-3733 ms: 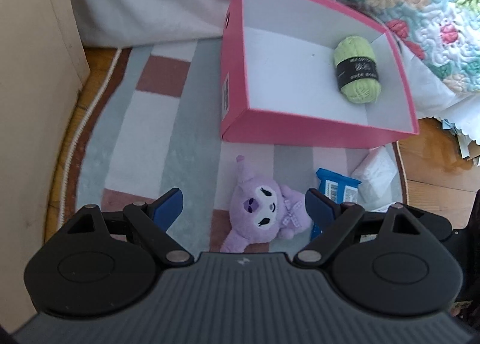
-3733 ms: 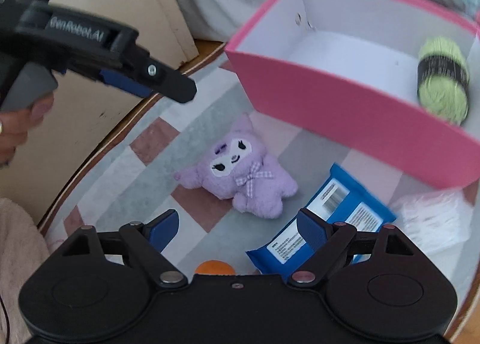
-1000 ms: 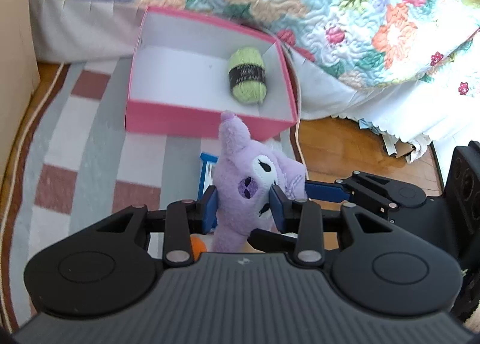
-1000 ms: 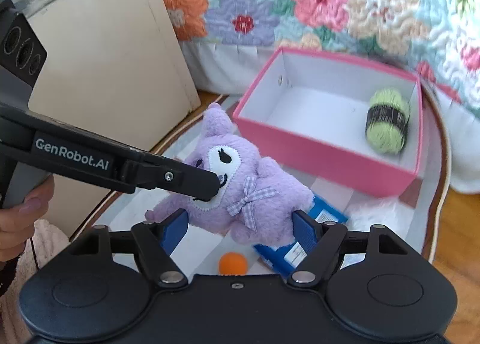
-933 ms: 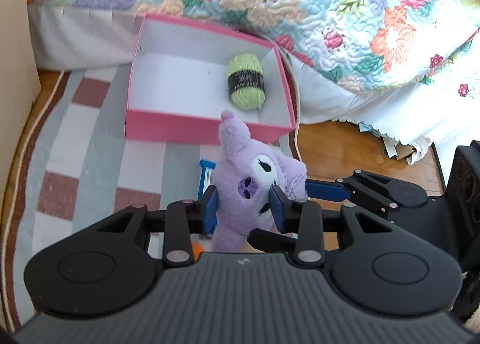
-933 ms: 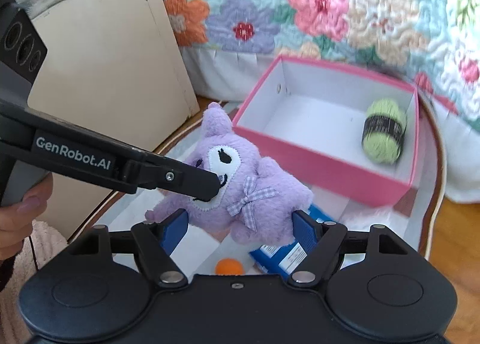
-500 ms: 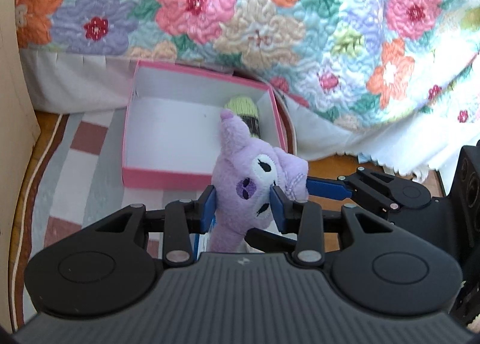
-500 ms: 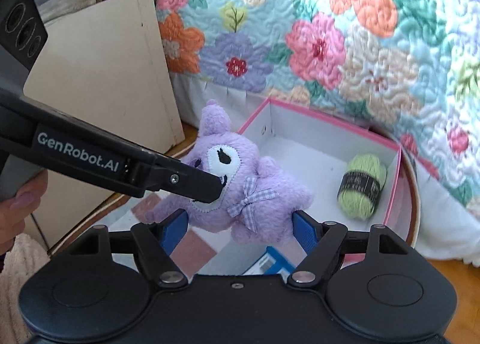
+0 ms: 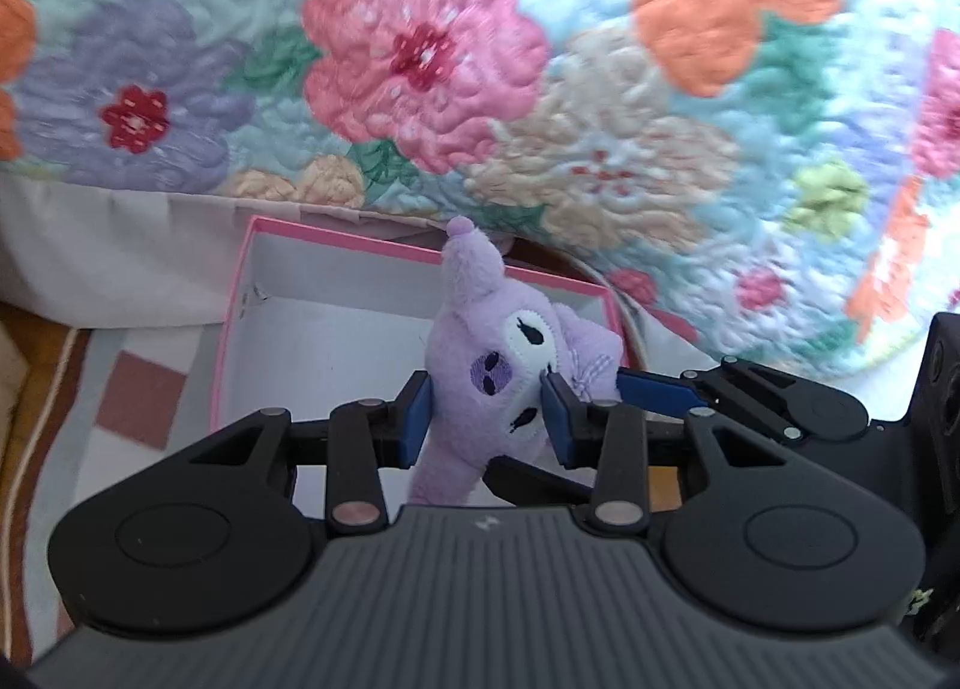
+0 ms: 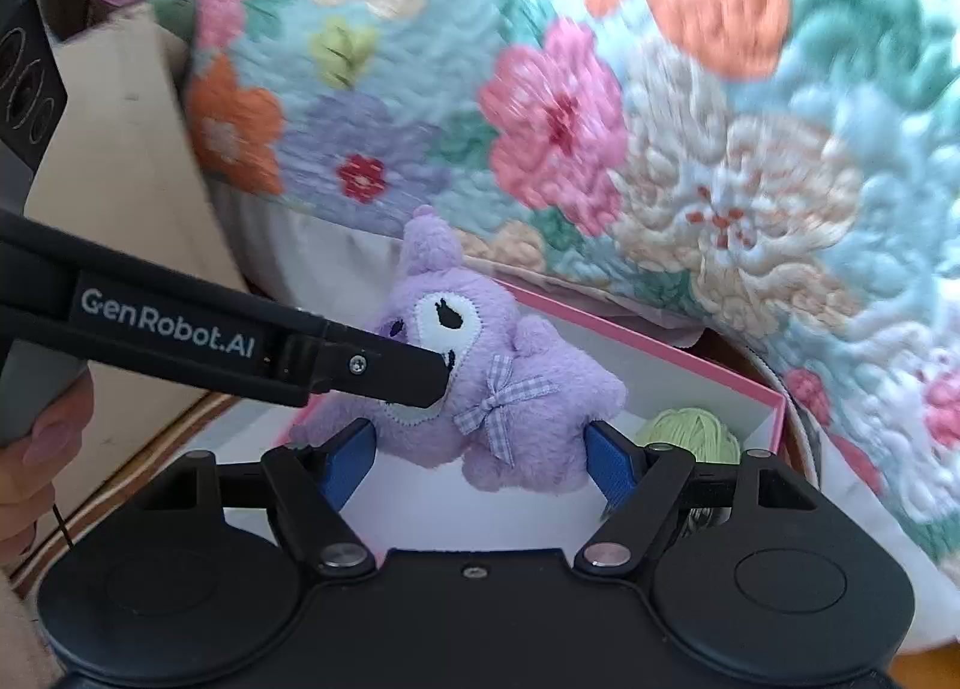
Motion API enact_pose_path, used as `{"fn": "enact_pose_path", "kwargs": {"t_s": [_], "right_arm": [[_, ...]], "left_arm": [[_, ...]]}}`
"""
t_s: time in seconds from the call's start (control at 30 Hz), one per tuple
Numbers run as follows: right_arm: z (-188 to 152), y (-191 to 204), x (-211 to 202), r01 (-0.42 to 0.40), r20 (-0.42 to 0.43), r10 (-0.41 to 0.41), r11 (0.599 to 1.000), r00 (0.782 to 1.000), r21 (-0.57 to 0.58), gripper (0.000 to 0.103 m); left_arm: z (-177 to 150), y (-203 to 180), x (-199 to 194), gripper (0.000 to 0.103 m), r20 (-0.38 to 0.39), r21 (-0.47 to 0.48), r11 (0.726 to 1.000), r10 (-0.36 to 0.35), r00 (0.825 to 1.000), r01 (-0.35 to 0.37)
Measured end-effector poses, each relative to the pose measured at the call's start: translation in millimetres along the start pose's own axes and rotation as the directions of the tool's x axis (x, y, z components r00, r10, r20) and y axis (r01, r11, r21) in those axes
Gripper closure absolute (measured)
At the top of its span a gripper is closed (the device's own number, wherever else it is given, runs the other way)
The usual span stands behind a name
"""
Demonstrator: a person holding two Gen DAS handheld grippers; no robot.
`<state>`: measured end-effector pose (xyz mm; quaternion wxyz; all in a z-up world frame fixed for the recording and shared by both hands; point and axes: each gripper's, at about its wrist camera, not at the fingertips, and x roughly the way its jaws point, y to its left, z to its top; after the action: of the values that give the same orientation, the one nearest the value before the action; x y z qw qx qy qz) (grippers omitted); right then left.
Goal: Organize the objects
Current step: 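Lift the purple plush with both grippers and carry it into the pink box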
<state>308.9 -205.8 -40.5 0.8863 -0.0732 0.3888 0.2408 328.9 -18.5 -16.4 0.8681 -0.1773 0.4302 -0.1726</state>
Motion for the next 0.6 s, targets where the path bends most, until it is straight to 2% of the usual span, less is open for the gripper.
{"fn": "enact_pose_path", "kwargs": {"t_s": [0.17,0.37,0.6], "right_arm": [[-1.3,-33.0,54.1,-0.025,-0.058,0.030,0.996,0.998,0.090,0.024],[-4.4,-48.5,105.8,0.008,-0.116,0.005,0.993,0.993,0.119,0.025],[-8.7,-53.5,136.5,0.046,-0.172,-0.032,0.996,0.985,0.078,0.025]], "left_arm": [[10.9,25.3,56.7,0.065,-0.060,-0.057,0.998,0.013,0.998,-0.016],[12.2,44.9,106.9,0.066,-0.086,-0.076,0.997,0.029,0.996,-0.035],[7.9,66.3,138.6,0.065,-0.126,-0.138,0.990,-0.002,0.992,-0.016]]}}
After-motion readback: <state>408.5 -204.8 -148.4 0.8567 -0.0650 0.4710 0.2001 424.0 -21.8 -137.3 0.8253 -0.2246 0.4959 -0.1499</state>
